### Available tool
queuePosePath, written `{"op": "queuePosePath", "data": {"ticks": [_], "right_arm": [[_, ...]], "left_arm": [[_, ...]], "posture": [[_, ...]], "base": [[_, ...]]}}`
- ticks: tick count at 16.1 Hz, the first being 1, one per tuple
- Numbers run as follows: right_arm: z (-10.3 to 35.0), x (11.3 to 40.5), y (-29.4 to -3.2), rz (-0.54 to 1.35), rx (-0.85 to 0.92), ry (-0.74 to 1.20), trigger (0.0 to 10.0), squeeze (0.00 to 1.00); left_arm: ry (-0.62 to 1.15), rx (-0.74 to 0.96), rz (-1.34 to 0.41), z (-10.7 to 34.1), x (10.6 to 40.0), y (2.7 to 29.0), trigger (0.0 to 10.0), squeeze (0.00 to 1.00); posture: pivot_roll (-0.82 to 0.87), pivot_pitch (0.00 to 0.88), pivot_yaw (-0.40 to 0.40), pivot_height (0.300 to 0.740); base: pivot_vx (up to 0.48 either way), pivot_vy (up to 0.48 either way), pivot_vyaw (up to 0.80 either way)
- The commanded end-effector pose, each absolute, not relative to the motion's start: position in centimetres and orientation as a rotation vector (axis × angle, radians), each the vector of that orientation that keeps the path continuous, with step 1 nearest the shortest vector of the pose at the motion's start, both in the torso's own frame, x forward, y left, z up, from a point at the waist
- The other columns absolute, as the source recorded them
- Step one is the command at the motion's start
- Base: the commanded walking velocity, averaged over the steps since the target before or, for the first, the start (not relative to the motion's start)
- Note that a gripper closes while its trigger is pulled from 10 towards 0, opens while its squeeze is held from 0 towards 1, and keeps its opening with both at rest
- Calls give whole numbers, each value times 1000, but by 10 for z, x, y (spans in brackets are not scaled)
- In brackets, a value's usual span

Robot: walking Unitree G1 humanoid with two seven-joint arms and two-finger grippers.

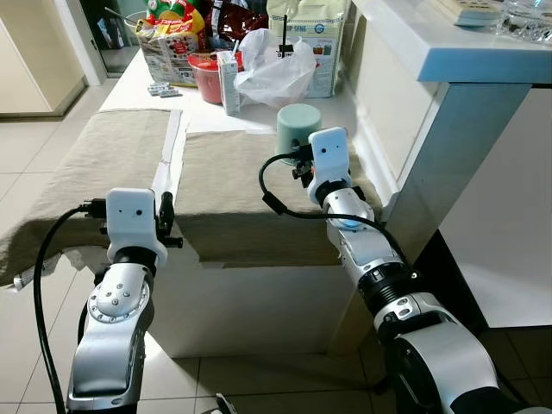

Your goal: Setting the table

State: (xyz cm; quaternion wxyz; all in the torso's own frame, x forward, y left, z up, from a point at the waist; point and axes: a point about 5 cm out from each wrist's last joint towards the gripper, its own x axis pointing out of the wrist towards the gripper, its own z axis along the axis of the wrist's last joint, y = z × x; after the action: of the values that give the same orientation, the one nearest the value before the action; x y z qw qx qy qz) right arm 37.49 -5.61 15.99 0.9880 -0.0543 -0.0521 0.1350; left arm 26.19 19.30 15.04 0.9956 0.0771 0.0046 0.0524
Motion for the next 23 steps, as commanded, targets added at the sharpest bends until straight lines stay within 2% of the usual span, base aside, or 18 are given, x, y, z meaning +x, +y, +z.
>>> {"op": "queuePosePath", "data": {"ticks": [1,4,5,10,15,16,19,23], "right_arm": [[162,373,-54,286,-113,-116,0,0],[158,372,-53,271,-132,-94,0,0],[155,373,-55,264,-114,-75,10000,1000],[160,370,-49,312,-143,-114,10000,1000],[189,363,-33,393,-175,-279,10000,1000],[195,365,-36,368,-169,-303,10000,12],[192,377,-63,225,-161,-239,10000,0],[176,378,-76,175,-153,-159,10000,0]], "left_arm": [[-7,174,93,154,261,192,10000,0],[-8,176,90,155,260,192,10000,0],[-8,177,89,155,260,192,10000,0],[-8,183,81,155,260,190,10000,0],[-10,187,76,155,261,188,10000,0],[-10,189,74,155,261,188,10000,0],[-10,194,68,154,260,187,10000,0],[-8,198,63,154,259,187,10000,0]], "posture": [[-3,3,40,740],[-3,6,41,740],[-4,7,41,740],[-7,10,40,740],[-9,12,42,740],[-8,12,44,740],[-9,7,46,740],[-12,3,46,740]], "base": [[0,0,0],[0,0,0],[0,0,0],[0,0,0],[0,0,0],[0,0,0],[0,0,0],[0,0,0]]}}
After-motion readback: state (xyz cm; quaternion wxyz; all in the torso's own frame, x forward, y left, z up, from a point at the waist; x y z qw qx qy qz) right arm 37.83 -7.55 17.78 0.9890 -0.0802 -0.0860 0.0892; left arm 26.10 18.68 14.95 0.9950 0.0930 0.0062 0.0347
